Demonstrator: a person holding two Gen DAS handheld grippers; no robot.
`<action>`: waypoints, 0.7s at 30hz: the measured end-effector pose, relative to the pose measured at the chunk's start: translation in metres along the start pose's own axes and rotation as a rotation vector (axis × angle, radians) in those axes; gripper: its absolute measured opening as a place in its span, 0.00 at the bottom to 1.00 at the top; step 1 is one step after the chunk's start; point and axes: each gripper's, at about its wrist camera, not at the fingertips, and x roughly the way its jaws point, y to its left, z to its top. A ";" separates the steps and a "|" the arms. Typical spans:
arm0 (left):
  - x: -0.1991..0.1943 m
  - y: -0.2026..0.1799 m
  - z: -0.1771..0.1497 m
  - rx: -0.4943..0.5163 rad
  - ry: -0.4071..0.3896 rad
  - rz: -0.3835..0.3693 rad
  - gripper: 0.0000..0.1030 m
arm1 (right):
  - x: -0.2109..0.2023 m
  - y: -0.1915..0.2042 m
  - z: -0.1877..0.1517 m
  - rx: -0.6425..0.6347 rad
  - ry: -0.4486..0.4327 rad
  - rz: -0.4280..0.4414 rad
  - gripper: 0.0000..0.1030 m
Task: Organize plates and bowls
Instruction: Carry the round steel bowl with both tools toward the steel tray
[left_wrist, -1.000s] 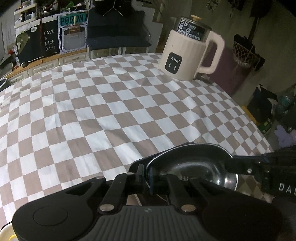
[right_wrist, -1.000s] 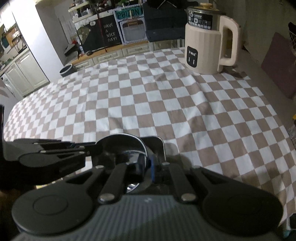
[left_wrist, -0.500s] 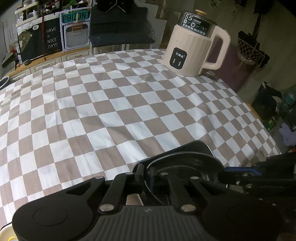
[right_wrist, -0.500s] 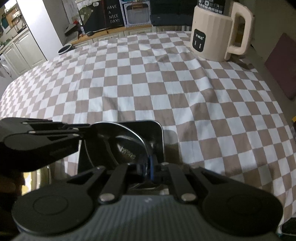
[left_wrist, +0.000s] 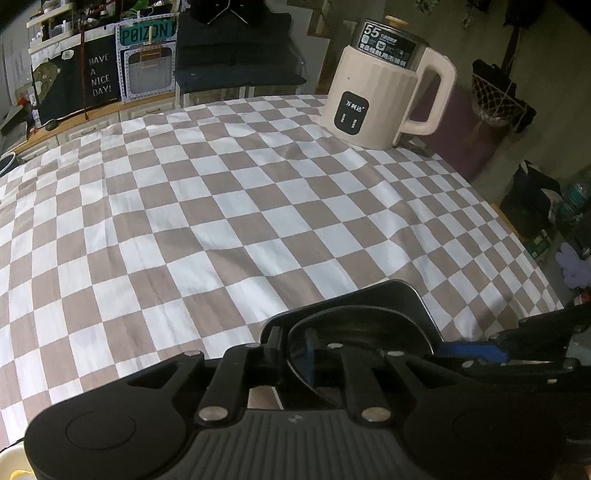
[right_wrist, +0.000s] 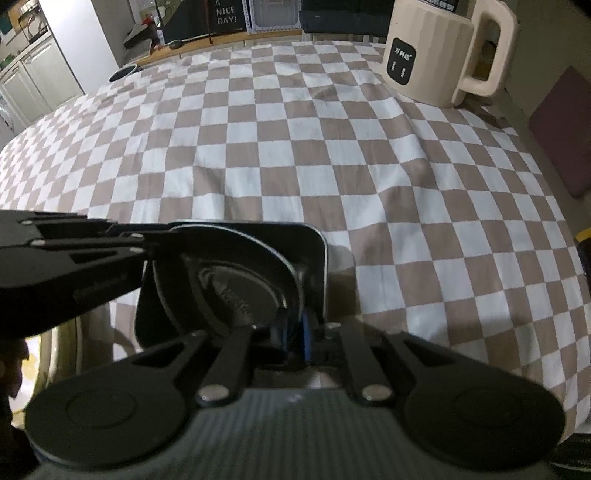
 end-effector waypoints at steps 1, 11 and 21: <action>0.000 -0.001 0.000 0.001 -0.004 0.001 0.15 | 0.000 0.000 0.000 -0.002 0.001 0.004 0.18; -0.025 0.003 0.001 -0.014 -0.059 -0.060 0.33 | -0.019 -0.023 0.007 0.131 -0.111 0.096 0.36; -0.025 0.009 -0.016 0.012 0.025 -0.011 0.32 | 0.008 -0.036 0.021 0.128 -0.082 0.075 0.32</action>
